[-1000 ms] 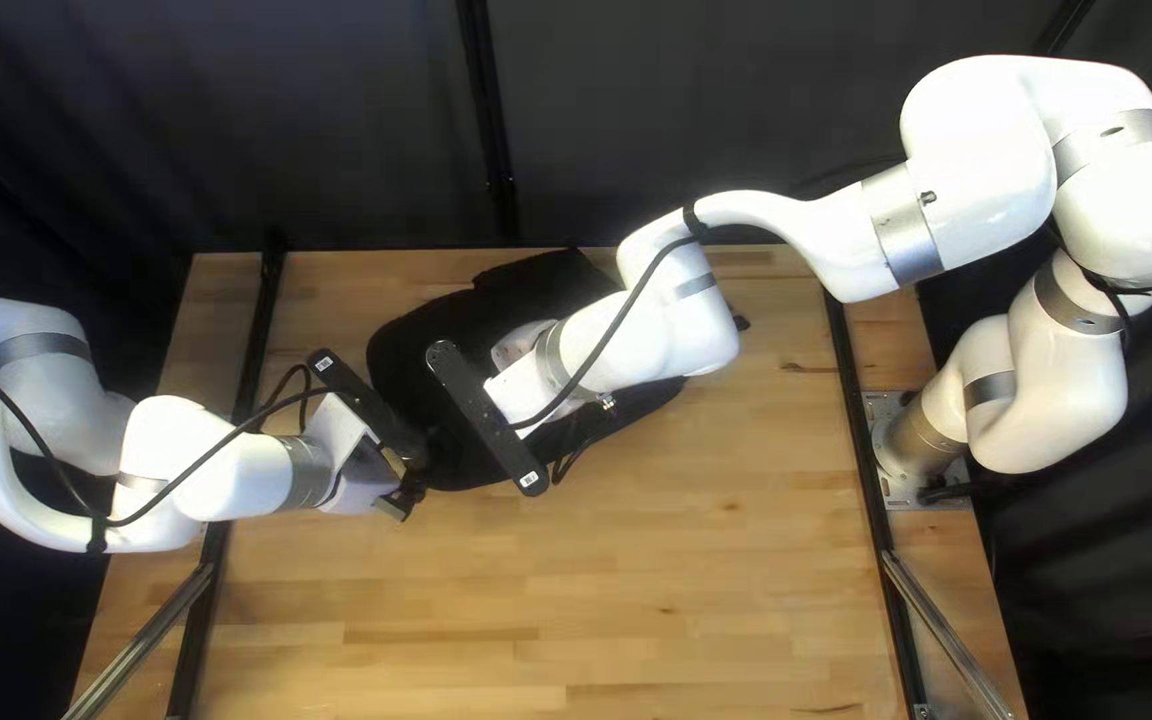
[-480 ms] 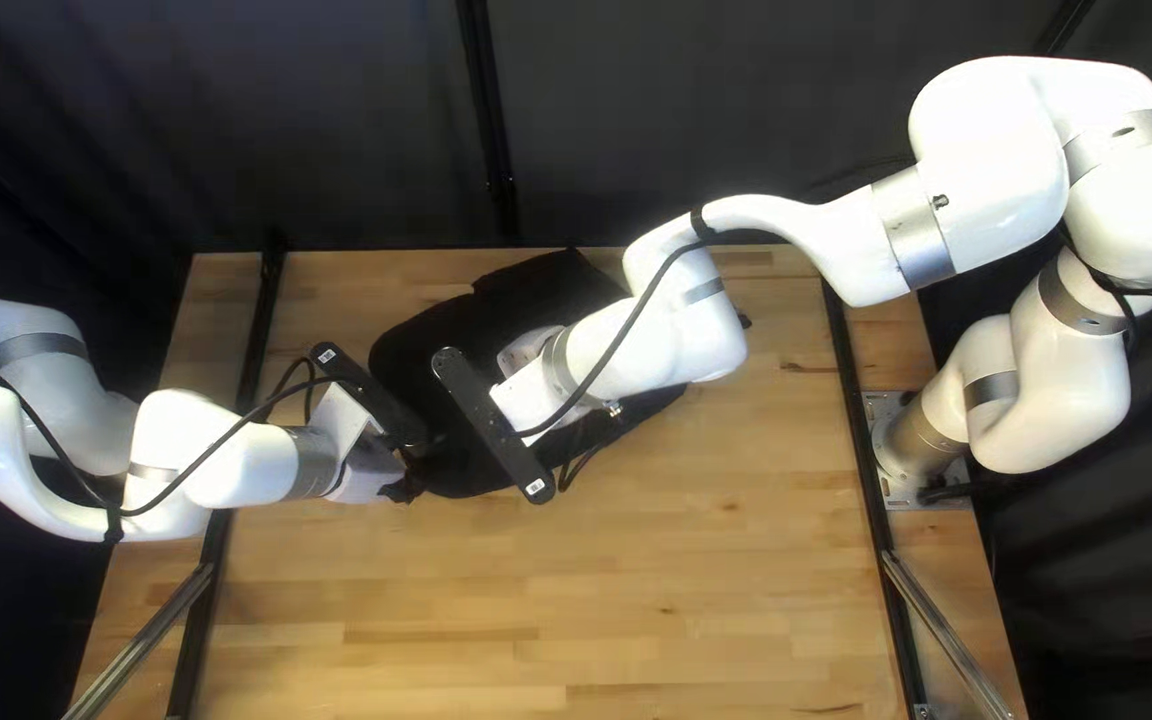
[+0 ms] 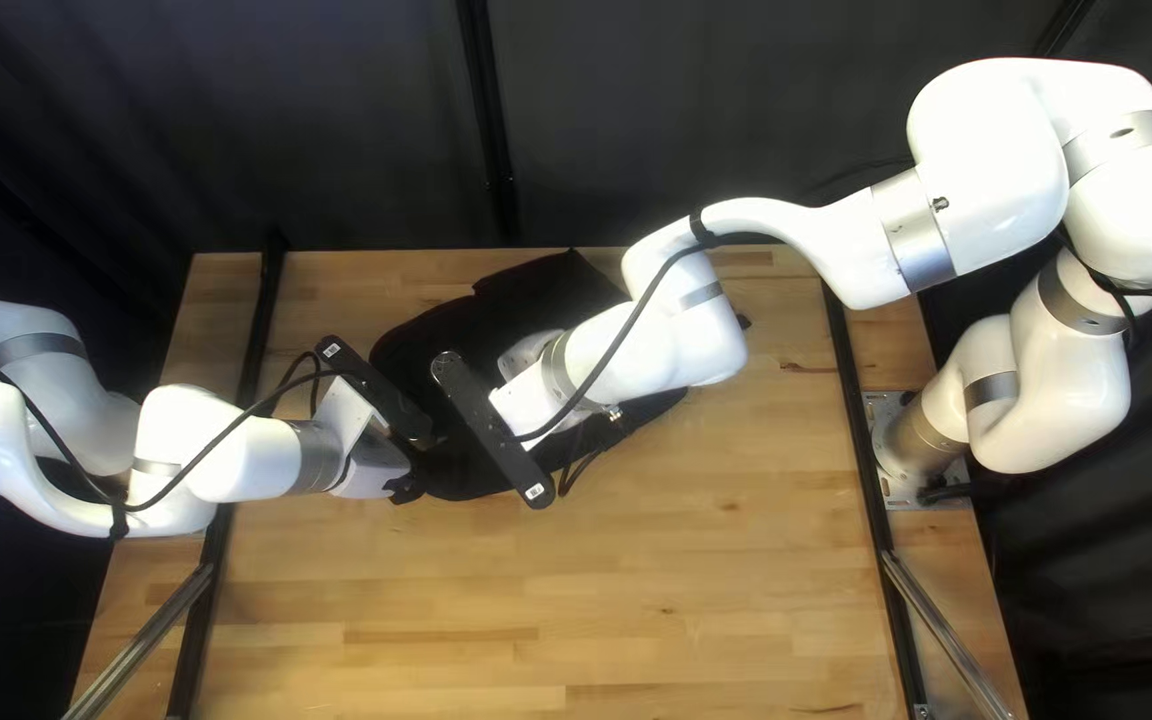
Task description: Remove a lunch box from a kids backpack
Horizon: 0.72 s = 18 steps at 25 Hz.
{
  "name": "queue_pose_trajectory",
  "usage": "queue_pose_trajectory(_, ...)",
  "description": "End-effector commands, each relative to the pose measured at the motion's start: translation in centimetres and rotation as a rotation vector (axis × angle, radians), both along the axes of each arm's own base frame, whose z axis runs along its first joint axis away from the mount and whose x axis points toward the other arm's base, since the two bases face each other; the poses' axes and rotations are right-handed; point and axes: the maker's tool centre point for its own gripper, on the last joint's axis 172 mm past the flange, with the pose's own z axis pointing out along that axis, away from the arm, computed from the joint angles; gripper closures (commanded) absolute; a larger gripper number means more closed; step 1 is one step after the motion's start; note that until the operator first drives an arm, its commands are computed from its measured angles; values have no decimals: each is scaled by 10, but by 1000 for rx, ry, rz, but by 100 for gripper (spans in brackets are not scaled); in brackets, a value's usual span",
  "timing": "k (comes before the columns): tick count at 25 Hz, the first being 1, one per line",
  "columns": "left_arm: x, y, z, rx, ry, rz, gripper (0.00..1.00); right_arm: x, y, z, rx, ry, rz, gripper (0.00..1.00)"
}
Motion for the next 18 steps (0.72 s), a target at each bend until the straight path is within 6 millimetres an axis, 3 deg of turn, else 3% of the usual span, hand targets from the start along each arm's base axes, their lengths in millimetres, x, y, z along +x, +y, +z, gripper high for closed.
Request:
queue_pose_trajectory(1,-4,2,1,1,3,-7,100,-14,6,-9,3,7,-4,100)
queue_pose_trajectory(18,12,10,-11,-38,20,-40,100,-56,57,-39,26,60,6,100)
